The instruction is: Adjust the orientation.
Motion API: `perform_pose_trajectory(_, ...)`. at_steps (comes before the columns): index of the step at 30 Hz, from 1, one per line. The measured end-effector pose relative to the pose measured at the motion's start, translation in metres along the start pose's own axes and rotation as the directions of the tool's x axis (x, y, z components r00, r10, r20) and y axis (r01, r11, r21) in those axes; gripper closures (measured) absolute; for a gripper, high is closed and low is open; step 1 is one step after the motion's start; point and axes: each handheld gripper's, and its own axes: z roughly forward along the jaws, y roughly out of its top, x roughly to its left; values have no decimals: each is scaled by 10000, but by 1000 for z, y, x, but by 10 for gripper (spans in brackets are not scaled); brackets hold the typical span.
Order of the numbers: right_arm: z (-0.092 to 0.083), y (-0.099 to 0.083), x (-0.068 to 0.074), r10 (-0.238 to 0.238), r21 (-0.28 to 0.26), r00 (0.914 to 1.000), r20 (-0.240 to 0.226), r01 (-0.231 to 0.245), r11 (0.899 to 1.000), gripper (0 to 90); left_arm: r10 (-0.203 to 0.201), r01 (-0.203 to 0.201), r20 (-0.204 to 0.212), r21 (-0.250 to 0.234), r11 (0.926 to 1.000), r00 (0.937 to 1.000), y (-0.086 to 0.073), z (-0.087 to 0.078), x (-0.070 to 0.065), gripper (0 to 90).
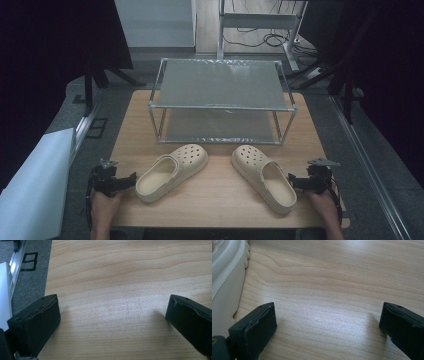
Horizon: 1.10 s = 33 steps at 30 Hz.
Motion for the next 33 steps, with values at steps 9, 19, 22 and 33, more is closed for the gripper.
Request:
perform_pose_trajectory(9, 0, 0, 1, -114, 13, 9998, -139, 114, 9999, 6, -34, 34, 1, -5, 10000, 10000, 0, 0, 1, 0)
perform_pose_trajectory(19, 0, 0, 1, -170, -8, 9997, -167, 170, 9999, 5, -33, 33, 1, -2, 10000, 10000, 0, 0, 1, 0)
perform_pose_trajectory(22, 0, 0, 1, -169, -9, 9997, -168, 169, 9999, 5, -97, 97, -15, 51, 9999, 10000, 1, 0, 1, 0)
perform_pose_trajectory(33, 0, 0, 1, -195, 11, 9997, -160, 195, 9998, 3, 329, -340, 439, 227, 9992, 9985, 23, -4, 5, 17)
